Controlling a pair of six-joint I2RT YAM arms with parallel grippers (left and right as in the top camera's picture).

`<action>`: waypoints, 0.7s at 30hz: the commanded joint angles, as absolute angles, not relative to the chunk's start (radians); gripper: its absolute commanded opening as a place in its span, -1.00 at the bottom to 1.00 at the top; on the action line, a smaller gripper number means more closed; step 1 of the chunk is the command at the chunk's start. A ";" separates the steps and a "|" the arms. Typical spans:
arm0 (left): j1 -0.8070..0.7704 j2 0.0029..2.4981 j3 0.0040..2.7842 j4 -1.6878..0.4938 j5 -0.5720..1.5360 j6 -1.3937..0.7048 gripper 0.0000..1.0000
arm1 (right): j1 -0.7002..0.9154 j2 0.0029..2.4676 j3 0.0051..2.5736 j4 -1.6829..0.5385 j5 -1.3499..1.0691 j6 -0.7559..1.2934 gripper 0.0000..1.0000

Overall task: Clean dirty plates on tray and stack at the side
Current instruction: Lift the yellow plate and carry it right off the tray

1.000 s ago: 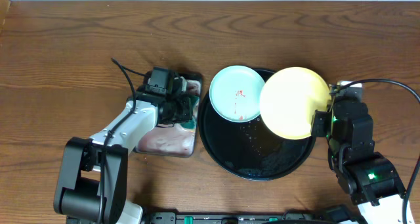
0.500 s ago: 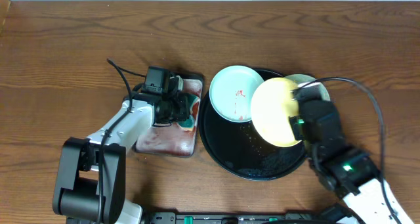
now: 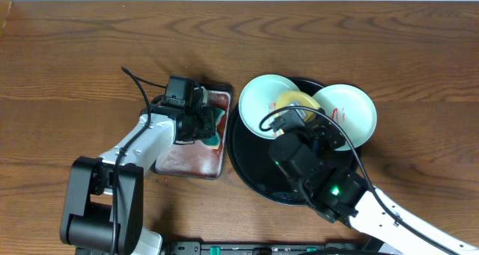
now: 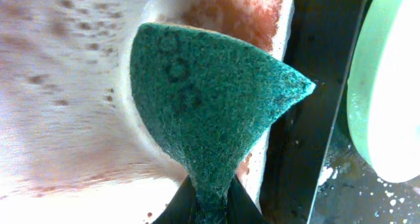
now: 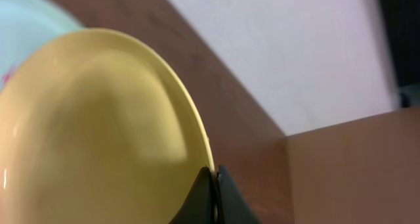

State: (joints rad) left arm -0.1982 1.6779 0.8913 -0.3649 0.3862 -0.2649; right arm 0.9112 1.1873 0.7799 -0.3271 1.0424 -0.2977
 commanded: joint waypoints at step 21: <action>-0.195 1.685 0.881 -0.384 0.369 -0.267 -0.85 | 0.743 1.184 0.799 -0.221 1.177 -0.097 -0.98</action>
